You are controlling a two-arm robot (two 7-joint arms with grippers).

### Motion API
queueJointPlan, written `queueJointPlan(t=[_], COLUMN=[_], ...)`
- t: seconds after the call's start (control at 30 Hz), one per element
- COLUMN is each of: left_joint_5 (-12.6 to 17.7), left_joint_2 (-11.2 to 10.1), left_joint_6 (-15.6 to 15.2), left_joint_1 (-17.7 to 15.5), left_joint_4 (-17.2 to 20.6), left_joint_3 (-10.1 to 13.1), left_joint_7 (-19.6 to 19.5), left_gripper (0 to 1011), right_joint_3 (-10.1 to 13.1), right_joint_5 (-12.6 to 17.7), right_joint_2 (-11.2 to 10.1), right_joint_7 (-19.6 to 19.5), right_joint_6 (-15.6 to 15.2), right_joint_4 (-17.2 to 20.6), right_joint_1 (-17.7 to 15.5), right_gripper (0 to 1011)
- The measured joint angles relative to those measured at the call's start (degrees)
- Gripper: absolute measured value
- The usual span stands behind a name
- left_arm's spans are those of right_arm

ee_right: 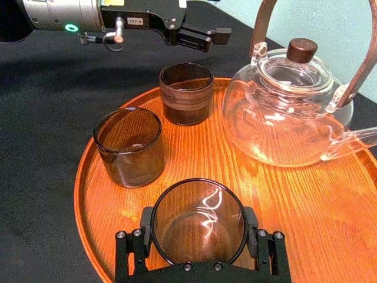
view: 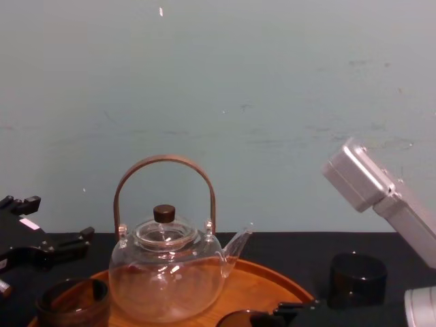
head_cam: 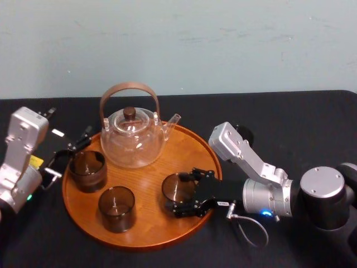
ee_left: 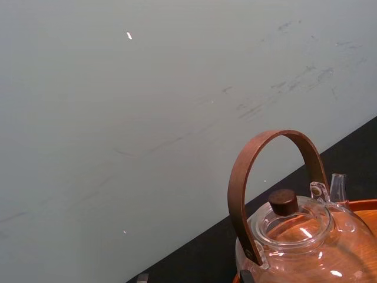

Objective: Pick up the glass from the table and place it on the tray.

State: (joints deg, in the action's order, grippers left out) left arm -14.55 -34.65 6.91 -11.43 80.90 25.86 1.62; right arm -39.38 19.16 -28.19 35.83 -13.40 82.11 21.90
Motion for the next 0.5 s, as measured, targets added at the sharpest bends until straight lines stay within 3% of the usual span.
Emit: queueJointPlan(t=[0.17, 0.5], left_joint_5=[0.0, 0.0], left_joint_2=[0.0, 0.0], left_joint_6=[0.0, 0.0], left_joint_1=[0.0, 0.0], left_joint_4=[0.0, 0.0], left_joint_3=[0.0, 0.0], left_joint_7=[0.0, 0.0], left_gripper=[1001, 1001], right_joint_3=[0.0, 0.1], right_joint_5=[0.1, 0.2], right_joint_2=[0.0, 0.0], right_joint_7=[0.1, 0.1], right_joint_6=[-0.1, -0.2], right_joint_4=[0.0, 0.0], right_joint_1=[0.0, 0.0], right_gripper=[1002, 1002])
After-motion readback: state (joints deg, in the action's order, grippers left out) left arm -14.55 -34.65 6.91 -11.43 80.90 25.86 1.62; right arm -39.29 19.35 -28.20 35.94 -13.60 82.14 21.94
